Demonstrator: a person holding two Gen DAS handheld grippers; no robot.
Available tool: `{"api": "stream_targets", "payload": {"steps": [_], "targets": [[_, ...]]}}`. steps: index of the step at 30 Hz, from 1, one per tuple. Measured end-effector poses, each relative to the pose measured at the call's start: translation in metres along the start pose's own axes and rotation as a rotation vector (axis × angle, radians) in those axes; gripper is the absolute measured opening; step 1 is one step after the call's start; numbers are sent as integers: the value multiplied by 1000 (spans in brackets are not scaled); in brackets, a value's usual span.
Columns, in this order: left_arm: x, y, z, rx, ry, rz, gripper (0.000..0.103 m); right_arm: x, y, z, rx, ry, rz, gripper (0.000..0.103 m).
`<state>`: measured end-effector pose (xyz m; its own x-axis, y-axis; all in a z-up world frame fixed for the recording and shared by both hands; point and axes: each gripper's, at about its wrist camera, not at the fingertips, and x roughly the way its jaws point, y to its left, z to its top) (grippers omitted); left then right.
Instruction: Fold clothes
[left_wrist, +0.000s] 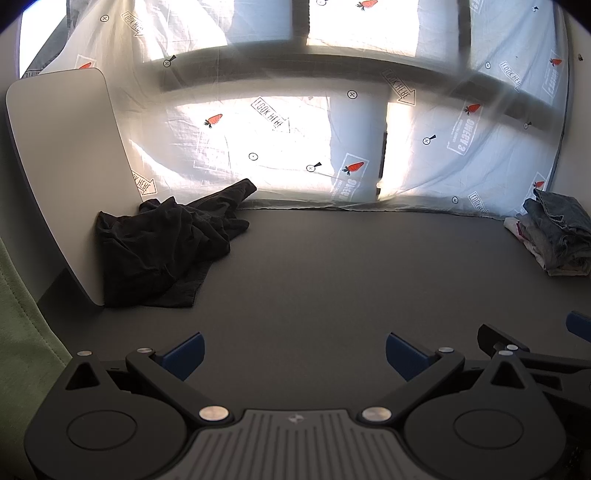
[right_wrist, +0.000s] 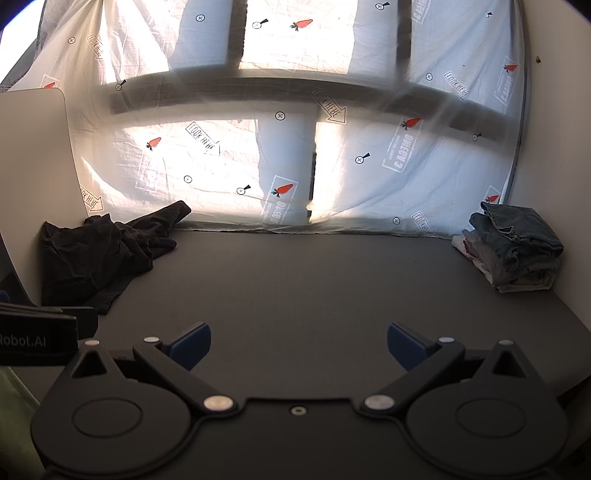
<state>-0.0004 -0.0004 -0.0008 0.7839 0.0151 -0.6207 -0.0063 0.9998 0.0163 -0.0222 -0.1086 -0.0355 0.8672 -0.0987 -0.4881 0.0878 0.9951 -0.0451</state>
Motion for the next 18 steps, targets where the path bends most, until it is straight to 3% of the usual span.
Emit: {"api": "stream_targets", "payload": {"steps": [18], "targets": [[1,-1,-3,-3,-7,8,103,1,1,1,-4,2,5,103]]}}
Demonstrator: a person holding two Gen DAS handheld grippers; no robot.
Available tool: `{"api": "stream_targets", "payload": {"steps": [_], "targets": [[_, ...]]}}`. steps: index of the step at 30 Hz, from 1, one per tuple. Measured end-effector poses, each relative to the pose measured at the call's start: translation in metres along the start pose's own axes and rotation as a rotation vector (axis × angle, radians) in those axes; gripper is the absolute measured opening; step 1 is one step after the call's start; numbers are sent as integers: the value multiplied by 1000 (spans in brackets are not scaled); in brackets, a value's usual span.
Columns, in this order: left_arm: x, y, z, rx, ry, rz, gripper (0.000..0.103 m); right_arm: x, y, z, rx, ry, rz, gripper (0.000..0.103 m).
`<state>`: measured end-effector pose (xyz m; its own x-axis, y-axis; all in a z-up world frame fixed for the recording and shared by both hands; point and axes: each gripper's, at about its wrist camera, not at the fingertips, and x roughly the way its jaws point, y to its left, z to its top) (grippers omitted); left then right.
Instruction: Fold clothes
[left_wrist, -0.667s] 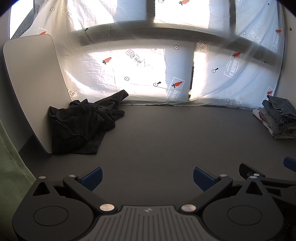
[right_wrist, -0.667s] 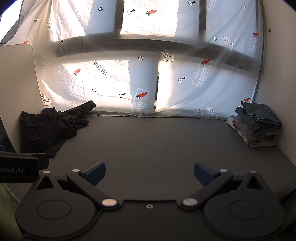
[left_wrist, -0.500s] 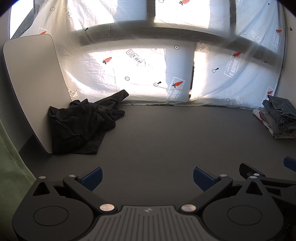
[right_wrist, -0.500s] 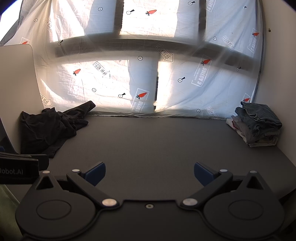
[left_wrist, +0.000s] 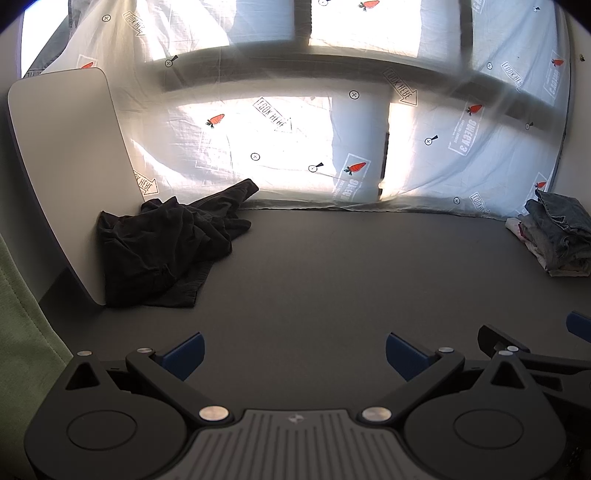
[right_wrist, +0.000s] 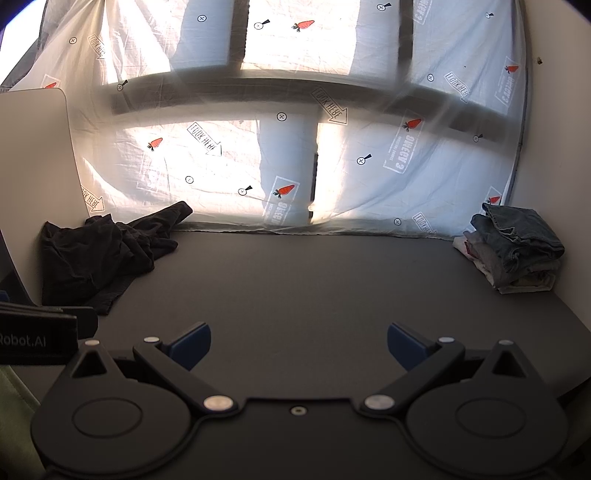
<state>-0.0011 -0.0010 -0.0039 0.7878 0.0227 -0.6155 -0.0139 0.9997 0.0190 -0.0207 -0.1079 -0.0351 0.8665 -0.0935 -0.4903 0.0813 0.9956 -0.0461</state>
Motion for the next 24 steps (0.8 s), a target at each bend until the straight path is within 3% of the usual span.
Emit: {"api": "stream_targets", "payload": {"steps": [24], "targets": [[-1,2,3,0,2,0,103,1,0,-2,-2,-3,5,103]]}}
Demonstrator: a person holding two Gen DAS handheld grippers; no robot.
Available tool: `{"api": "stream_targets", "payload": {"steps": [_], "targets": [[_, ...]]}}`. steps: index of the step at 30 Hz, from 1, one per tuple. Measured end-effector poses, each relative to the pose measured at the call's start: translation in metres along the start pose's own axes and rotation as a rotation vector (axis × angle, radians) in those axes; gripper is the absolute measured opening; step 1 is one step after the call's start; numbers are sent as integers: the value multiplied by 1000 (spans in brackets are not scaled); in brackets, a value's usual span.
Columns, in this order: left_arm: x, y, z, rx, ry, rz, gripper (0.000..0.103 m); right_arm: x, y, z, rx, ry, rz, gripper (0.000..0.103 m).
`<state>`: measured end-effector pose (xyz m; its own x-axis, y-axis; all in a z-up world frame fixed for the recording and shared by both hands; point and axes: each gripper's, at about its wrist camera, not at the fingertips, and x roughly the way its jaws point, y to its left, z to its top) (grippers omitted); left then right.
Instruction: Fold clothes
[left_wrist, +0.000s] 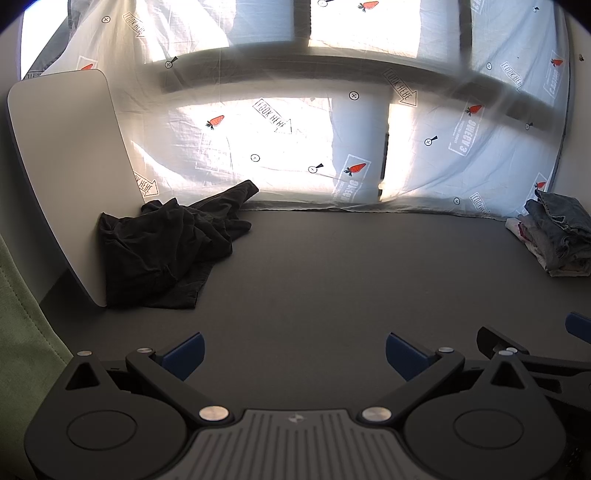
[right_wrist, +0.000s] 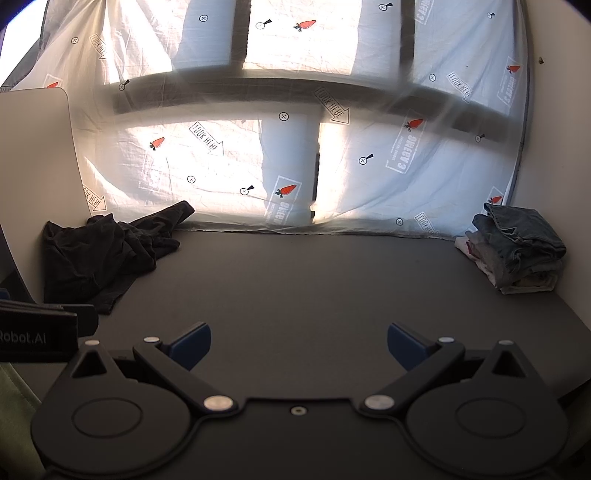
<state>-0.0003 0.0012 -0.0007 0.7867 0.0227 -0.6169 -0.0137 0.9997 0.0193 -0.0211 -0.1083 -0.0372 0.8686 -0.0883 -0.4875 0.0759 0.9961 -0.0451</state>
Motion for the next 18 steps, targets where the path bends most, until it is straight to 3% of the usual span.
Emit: {"api": "stream_targets", "payload": {"steps": [18], "targets": [[5,2,1,3,1,-6,103,3,2,1,2,-3,-9,103]]}}
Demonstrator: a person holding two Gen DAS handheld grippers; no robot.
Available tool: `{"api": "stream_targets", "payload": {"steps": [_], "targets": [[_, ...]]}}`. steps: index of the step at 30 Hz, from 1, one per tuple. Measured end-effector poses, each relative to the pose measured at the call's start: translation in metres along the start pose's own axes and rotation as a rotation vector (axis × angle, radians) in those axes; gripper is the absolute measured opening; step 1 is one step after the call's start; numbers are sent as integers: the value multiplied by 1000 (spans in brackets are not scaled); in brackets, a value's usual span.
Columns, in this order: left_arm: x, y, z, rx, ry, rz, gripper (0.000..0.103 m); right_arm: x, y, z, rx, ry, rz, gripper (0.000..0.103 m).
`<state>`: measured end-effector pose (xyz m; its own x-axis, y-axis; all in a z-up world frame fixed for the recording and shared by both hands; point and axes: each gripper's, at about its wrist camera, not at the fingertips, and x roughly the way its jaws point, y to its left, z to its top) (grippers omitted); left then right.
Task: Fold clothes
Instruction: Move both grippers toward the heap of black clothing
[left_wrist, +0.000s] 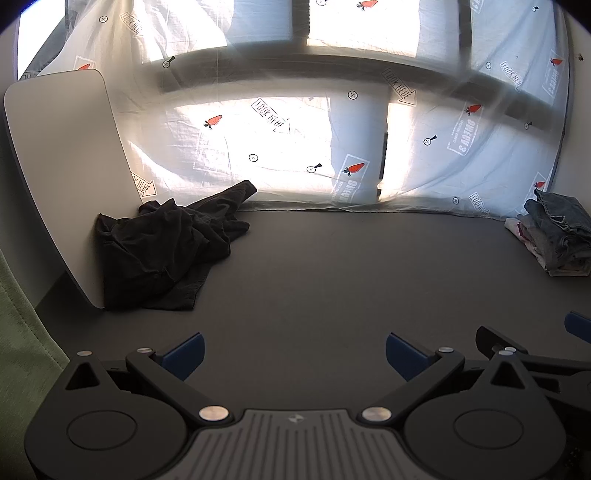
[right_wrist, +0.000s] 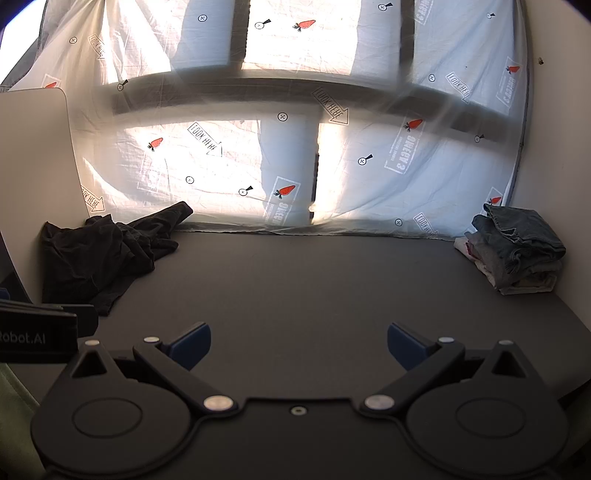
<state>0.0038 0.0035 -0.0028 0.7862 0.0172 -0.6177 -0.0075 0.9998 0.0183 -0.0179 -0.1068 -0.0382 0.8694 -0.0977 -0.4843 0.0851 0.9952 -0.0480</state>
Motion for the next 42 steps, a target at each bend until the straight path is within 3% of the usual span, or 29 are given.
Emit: {"api": "stream_targets", "payload": {"steps": [11,22,27,33,36,42], "targets": [[22,-8,4,11,42,-14,103,14,-8,-3,18,13,-7,103],[114,-58,40,-46,137,-29,103,96,-71,14,59,55,-41,103],[160,-67,66,-121,181,42,103,161,-95,43,64,65,15,103],[195,-43,81,-274,248,155,103,229,-99,74,3,67,133,103],[206,-23,83,-305,277,234,103,266,-84,87,-55,117,218,103],[234,39,89,-373,315,349,103,321,-32,102,-127,145,263,103]]}}
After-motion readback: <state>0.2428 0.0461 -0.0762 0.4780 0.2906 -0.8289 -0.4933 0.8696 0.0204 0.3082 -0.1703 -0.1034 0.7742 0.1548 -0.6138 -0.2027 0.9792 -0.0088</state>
